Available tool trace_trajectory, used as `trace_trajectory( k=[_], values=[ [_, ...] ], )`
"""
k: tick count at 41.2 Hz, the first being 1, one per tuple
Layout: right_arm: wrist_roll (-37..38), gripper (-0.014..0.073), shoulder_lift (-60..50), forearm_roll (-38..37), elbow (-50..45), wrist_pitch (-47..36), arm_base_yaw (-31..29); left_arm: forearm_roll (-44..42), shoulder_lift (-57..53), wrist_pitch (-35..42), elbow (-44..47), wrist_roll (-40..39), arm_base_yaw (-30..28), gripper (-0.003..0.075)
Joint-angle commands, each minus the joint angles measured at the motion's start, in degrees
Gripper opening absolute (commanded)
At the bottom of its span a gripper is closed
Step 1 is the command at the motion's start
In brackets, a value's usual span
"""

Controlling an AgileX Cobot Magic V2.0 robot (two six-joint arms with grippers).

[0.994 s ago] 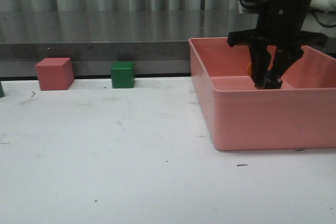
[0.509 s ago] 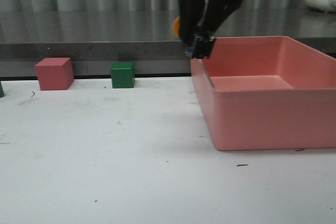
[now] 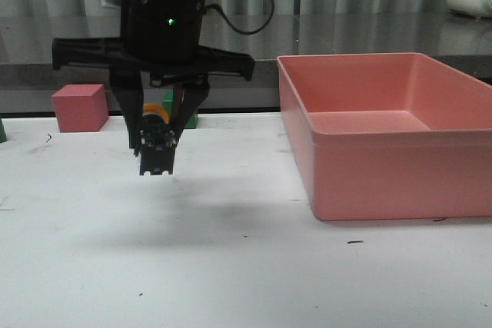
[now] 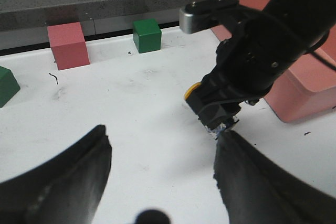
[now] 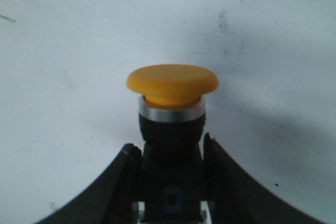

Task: Place and stand button with both arms
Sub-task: 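Lift the button out of the bin and lower it onto the table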

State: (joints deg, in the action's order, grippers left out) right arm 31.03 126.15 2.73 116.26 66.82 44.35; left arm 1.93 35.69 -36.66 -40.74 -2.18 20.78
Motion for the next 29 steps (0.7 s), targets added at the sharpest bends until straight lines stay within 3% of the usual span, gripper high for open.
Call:
trace_trajectory(
  k=[1, 15, 29],
  values=[
    [4.86, 0.0216, -0.01, -1.80, 5.61, 1.67, -0.08, 0.63, 0.36, 3.70, -2.02, -0.12, 0.41, 0.0417],
    [12.98, 0.0226, 6.14, -1.78, 11.49, 1.08, -0.08, 0.63, 0.36, 3.70, -2.02, -0.12, 0.41, 0.0417],
    [14.00, 0.0370, 7.38, -1.01, 11.49, -0.74, -0.08, 0.63, 0.36, 3.70, -2.02, -0.12, 0.41, 0.0417]
  ],
)
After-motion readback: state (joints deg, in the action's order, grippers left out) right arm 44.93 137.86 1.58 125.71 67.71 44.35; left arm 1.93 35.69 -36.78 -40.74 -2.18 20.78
